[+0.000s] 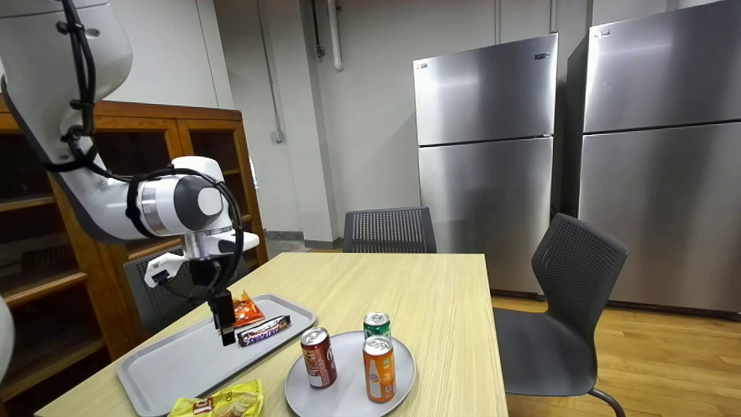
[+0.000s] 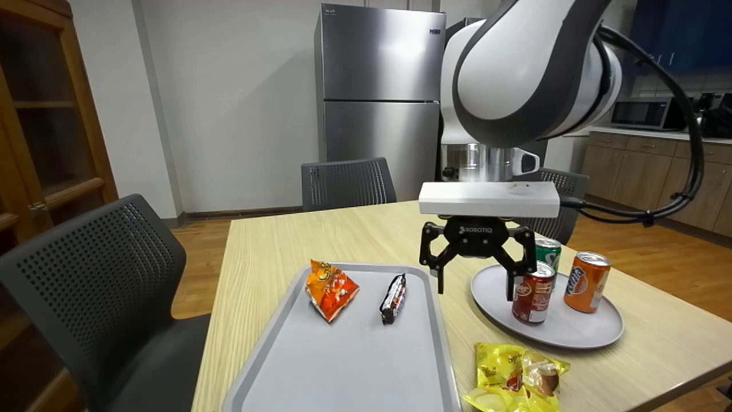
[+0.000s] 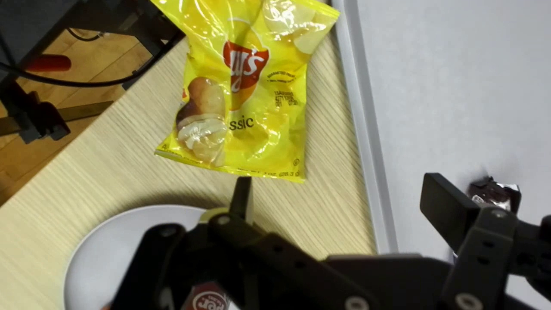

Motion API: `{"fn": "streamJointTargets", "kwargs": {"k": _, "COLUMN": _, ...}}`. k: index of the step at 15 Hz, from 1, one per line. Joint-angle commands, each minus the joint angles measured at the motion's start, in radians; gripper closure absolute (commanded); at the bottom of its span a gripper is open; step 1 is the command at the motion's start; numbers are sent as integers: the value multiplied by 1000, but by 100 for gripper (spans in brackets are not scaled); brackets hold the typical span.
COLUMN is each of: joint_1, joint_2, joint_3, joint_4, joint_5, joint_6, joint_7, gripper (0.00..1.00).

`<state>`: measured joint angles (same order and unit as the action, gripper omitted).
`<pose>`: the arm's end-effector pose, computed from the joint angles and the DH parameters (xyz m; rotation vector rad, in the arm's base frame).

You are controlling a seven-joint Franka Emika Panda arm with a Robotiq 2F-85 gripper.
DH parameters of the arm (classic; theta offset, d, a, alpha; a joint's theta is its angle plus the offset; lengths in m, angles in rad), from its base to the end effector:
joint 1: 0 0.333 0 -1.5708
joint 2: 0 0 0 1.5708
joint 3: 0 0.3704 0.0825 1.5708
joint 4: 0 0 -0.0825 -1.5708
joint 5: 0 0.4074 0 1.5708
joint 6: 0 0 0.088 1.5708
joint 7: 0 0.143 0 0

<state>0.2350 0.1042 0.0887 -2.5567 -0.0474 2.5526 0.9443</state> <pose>0.4304 0.1450 0.2182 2.9357 -0.8756 -0.1194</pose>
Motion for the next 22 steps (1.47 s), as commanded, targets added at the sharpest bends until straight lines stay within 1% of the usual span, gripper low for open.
{"fn": "streamJointTargets", "kwargs": {"k": 1, "joint_1": -2, "joint_2": 35, "joint_3": 13, "joint_4": 73, "joint_5": -28, "joint_6": -30, "joint_7": 39, "gripper": 0}}
{"fn": "streamJointTargets", "kwargs": {"k": 5, "joint_1": 4, "joint_2": 95, "joint_3": 5, "joint_4": 143, "joint_5": -38, "joint_6": -24, "joint_7": 42, "gripper": 0}}
{"fn": "streamJointTargets", "kwargs": {"k": 10, "joint_1": 18, "joint_2": 213, "joint_3": -19, "joint_4": 265, "joint_5": -36, "joint_6": -31, "joint_7": 42, "gripper": 0}}
{"fn": "streamJointTargets", "kwargs": {"k": 22, "joint_1": 84, "joint_2": 481, "joint_3": -94, "joint_4": 577, "joint_5": -13, "joint_6": -93, "joint_7": 30, "gripper": 0}}
